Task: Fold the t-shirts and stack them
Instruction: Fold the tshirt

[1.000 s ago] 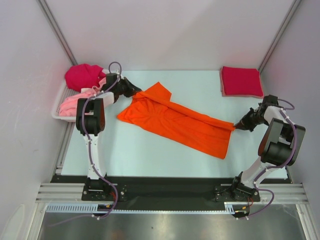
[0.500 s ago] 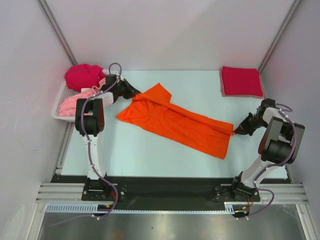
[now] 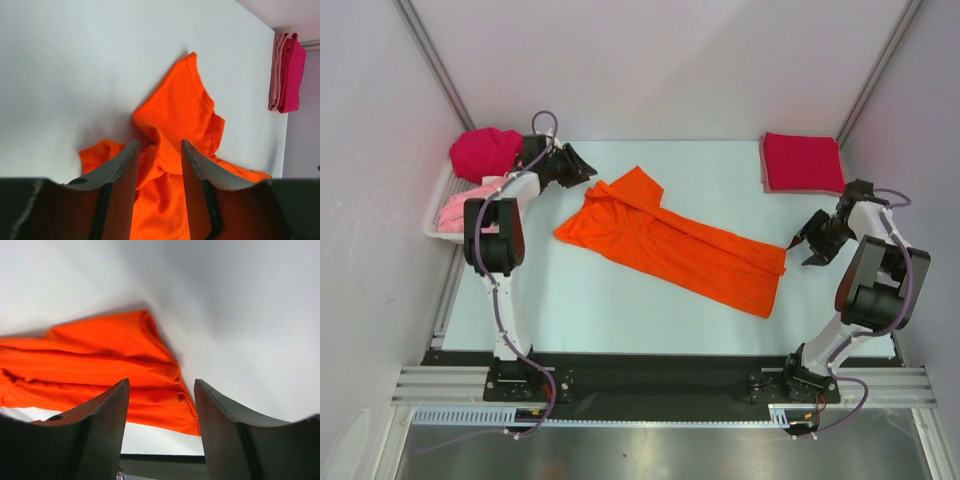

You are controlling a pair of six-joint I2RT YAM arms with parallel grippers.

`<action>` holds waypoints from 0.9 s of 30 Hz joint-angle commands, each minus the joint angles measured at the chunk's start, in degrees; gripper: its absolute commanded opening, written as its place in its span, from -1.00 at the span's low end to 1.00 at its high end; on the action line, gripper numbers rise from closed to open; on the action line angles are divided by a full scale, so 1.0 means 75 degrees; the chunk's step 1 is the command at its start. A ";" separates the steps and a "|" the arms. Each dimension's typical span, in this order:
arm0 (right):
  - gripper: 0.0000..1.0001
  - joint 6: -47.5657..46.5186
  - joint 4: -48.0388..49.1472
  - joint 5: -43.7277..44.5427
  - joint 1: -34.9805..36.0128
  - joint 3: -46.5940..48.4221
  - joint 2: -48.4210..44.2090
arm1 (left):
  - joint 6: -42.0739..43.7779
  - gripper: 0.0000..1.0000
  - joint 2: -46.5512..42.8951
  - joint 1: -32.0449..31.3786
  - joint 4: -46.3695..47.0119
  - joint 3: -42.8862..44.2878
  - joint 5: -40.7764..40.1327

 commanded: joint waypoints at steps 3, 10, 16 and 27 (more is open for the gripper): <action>0.23 0.0066 0.0056 0.0018 0.0352 0.0794 -0.0824 | 0.0580 -0.07 -0.1345 0.0013 -0.0433 0.0220 -0.0251; 0.41 0.1377 0.2938 -0.1706 0.2097 0.0992 -0.0230 | 0.1915 0.26 -0.1418 -0.0490 -0.0327 0.0428 0.0053; 0.39 0.3276 0.5376 -0.1402 0.3657 0.2140 0.1821 | 0.1554 0.28 -0.1042 -0.0597 -0.0117 0.0735 -0.0158; 0.20 0.4132 0.6457 -0.0863 0.4946 0.4671 0.4600 | 0.1084 0.11 -0.1955 -0.0632 0.0352 -0.1102 0.0205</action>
